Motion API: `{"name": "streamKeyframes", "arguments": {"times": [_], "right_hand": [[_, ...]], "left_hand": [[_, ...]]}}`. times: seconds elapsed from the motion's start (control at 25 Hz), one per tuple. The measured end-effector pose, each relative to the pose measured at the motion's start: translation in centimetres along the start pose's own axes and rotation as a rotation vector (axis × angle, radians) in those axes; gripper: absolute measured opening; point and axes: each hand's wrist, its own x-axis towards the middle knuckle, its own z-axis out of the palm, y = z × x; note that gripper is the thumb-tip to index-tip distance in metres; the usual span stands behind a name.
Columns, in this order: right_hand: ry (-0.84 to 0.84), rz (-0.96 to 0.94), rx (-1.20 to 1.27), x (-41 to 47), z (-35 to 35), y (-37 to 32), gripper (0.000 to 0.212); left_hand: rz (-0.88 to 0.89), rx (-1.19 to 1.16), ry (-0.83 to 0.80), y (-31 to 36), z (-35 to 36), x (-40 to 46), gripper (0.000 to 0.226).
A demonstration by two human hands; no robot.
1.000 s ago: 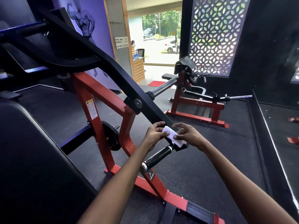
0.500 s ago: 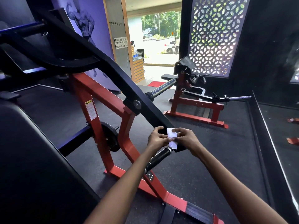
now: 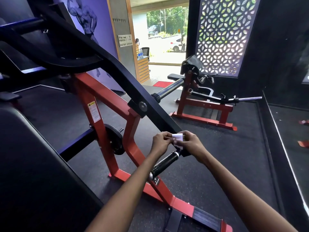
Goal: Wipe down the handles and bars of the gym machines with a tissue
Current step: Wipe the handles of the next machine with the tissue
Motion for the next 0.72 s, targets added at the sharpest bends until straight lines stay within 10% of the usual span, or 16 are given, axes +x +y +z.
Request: {"name": "streamKeyframes", "arguments": {"times": [0.24, 0.72], "right_hand": [[0.206, 0.119, 0.281, 0.6, 1.4, 4.8, 0.010], [0.045, -0.406, -0.656, 7.7, 5.7, 15.3, 0.029]], "left_hand": [[0.020, 0.229, 0.045, -1.6, -0.1, 1.7, 0.037], [0.398, 1.284, -0.123, -5.2, 0.6, 17.2, 0.060]]}}
